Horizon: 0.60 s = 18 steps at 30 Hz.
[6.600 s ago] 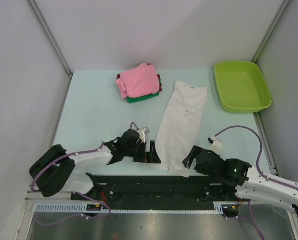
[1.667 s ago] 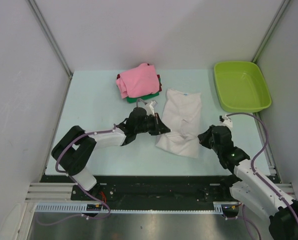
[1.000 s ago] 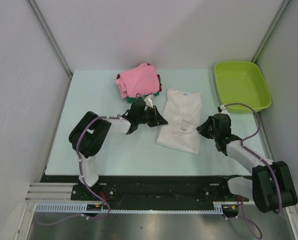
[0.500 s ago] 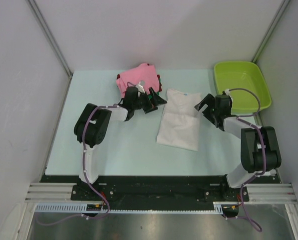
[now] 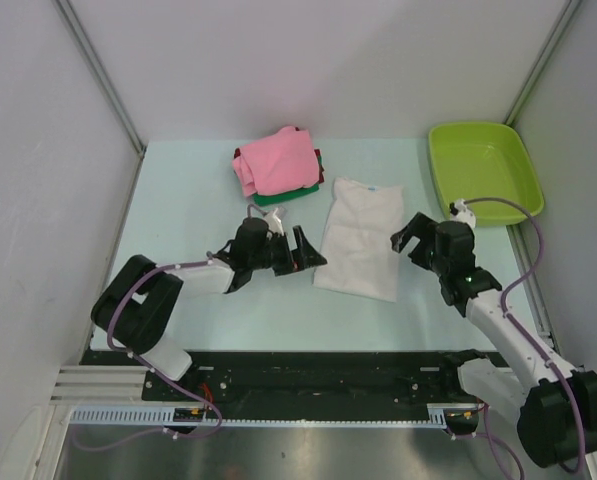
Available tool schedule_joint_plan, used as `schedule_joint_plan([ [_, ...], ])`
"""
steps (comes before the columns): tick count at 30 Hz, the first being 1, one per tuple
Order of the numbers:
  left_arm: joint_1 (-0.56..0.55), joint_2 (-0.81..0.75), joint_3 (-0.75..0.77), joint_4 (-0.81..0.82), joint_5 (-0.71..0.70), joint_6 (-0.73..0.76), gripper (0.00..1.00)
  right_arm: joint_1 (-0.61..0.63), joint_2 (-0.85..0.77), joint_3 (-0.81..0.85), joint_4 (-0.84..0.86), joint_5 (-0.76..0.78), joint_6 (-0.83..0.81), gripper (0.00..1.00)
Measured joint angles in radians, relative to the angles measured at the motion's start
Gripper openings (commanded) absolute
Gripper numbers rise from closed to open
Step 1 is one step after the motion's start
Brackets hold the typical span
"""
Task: Fold and stack the t-shirts
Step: Fold the tshirt
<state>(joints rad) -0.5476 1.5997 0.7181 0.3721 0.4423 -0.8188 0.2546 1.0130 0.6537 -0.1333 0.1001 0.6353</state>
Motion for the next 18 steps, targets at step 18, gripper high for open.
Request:
schedule_joint_plan([
  [18,-0.033,0.095,-0.158,0.228,0.016,-0.026,0.83,0.154,-0.231,-0.29,-0.154,0.061,0.132,0.9],
])
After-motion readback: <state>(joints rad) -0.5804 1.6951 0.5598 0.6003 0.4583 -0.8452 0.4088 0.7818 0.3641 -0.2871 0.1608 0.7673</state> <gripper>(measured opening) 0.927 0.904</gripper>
